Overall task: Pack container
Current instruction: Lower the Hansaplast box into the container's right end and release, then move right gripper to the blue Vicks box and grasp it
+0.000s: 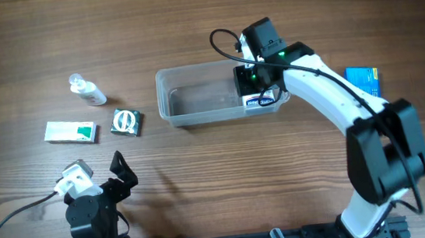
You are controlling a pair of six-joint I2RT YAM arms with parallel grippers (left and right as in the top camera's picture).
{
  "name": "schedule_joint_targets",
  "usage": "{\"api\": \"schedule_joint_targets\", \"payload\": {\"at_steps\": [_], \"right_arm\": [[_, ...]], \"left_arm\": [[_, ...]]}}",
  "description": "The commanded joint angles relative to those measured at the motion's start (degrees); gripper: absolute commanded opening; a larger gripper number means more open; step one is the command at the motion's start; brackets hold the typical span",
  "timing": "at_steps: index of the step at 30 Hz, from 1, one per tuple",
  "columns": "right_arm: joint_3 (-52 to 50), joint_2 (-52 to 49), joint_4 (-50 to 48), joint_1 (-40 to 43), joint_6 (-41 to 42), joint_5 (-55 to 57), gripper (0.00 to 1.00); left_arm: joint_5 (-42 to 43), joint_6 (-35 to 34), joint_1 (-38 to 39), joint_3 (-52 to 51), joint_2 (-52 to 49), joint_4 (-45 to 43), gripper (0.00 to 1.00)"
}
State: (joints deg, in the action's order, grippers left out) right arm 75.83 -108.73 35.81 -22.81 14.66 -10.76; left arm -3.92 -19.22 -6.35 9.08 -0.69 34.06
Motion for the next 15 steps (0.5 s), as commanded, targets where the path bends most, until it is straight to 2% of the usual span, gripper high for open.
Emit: {"api": "schedule_joint_targets", "payload": {"at_steps": [1,9,15], "right_arm": [[0.2,-4.6,-0.8,-0.3,-0.6,-1.7,0.04],[0.2,-3.7,-0.6,-0.3,-1.3,1.0,0.04],[0.3,3.1,0.0,-0.2,-3.4,0.5,0.04]], "left_arm": [[0.3,0.3,-0.3,-0.2,0.5,-0.2,1.0],[0.3,0.3,-0.3,-0.2,0.5,-0.2,1.0],[0.3,0.3,-0.3,-0.2,0.5,-0.2,1.0]]}}
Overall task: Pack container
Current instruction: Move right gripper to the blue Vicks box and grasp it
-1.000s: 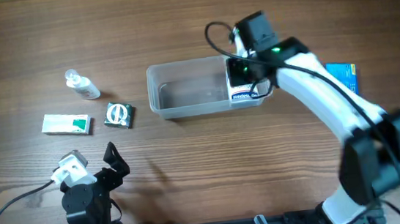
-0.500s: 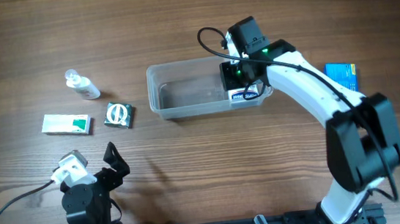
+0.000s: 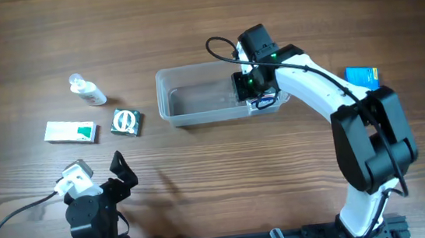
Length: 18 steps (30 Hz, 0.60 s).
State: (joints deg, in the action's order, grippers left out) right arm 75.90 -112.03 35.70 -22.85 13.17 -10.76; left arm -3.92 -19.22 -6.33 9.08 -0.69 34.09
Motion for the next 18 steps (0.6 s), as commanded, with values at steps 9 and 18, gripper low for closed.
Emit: {"api": "schedule_joint_targets", "payload": {"at_steps": [9,18], "right_arm": [[0.7,29.1,3.0,7.9,2.5,0.5,0.4],[0.2,32.1,17.9,31.5,4.1,7.2,1.0]], "left_arm": [[0.3,0.3,-0.3,-0.2,0.5,-0.2,1.0],[0.3,0.3,-0.3,-0.2,0.5,-0.2,1.0]]}}
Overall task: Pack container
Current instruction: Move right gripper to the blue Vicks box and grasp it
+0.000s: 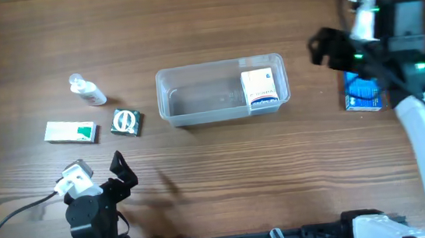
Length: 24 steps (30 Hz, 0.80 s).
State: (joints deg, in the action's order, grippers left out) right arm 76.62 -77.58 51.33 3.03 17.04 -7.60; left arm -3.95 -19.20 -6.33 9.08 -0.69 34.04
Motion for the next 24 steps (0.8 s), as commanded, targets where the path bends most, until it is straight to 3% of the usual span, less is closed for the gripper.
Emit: {"api": "schedule_joint_targets", "payload": {"at_steps": [1,8,24], "right_arm": [[-0.6,-3.8,3.5,8.6,-2.8,4.2,1.0],[-0.6,-11.3,5.9,14.2,-18.3,6.1,1.0],[-0.6,-31.5,0.2,14.3,-15.4,14.4,1.0]], "left_arm": [[0.3,0.3,-0.3,-0.2,0.5,-0.2,1.0],[0.3,0.3,-0.3,-0.2,0.5,-0.2,1.0],[0.3,0.3,-0.3,-0.2,0.5,-0.2,1.0]]}}
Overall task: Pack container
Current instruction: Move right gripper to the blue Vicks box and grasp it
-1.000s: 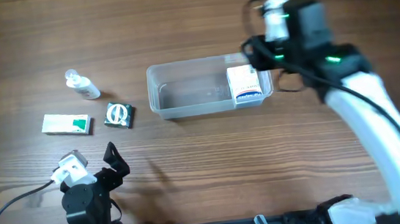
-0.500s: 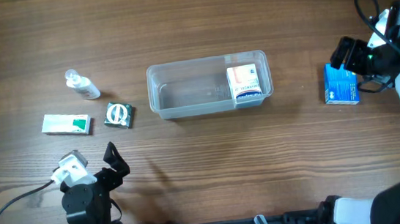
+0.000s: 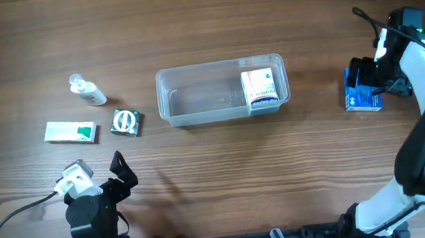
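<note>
The clear plastic container stands mid-table. A white and blue box lies inside it at its right end. At the far right, a blue box lies on the table. My right gripper is down over that box's far end, open, with dark fingers on either side of it. My left gripper rests open at the near left edge, holding nothing. Left of the container lie a small clear bottle, a white and green box and a dark square packet.
The table is brown wood. The left arm's base and its cable sit at the near left corner. The right arm runs along the right edge.
My right gripper has come down from above the table's right side onto the far end of the blue box. The left arm and the other objects are where they were.
My right gripper was inside the container's right end with the white and blue box. It then stood high at the right, with that box left lying in the container. Now it sits low over the blue box.
</note>
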You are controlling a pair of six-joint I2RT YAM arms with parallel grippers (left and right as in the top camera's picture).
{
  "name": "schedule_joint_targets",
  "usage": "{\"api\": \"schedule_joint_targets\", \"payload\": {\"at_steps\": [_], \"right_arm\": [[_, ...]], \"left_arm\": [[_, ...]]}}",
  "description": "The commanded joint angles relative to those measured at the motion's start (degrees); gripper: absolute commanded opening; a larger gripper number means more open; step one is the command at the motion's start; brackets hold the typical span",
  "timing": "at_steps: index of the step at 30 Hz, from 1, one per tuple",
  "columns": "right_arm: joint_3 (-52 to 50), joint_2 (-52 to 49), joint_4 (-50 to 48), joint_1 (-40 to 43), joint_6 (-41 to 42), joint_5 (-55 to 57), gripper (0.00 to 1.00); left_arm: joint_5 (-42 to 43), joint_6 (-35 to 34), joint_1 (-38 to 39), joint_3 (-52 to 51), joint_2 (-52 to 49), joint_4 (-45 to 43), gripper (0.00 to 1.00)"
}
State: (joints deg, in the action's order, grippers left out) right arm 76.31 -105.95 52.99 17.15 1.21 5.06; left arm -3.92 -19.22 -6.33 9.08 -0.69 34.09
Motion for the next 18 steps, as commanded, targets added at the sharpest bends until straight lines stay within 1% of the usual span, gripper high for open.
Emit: {"api": "schedule_joint_targets", "payload": {"at_steps": [1,10,11,15,17,18], "right_arm": [[-0.3,-3.7,-1.8,0.2,0.4,1.6,1.0],[-0.3,-10.6,-2.8,0.2,1.5,-0.1,0.99],[-0.3,-10.8,-2.8,0.2,2.1,-0.2,0.97],[-0.3,-9.7,-2.3,0.2,3.7,-0.9,0.75],[-0.2,-8.2,-1.7,0.2,4.0,-2.6,0.66],[-0.2,-7.3,-1.5,0.2,4.2,-3.3,0.63]], "left_arm": [[0.3,0.3,-0.3,-0.2,0.5,-0.2,1.0],[0.3,0.3,-0.3,-0.2,0.5,-0.2,1.0],[0.3,0.3,-0.3,-0.2,0.5,-0.2,1.0],[0.3,0.3,-0.3,-0.2,0.5,-0.2,1.0],[0.3,0.3,-0.3,-0.2,0.5,-0.2,1.0],[0.3,0.3,-0.3,-0.2,0.5,-0.2,1.0]]}}
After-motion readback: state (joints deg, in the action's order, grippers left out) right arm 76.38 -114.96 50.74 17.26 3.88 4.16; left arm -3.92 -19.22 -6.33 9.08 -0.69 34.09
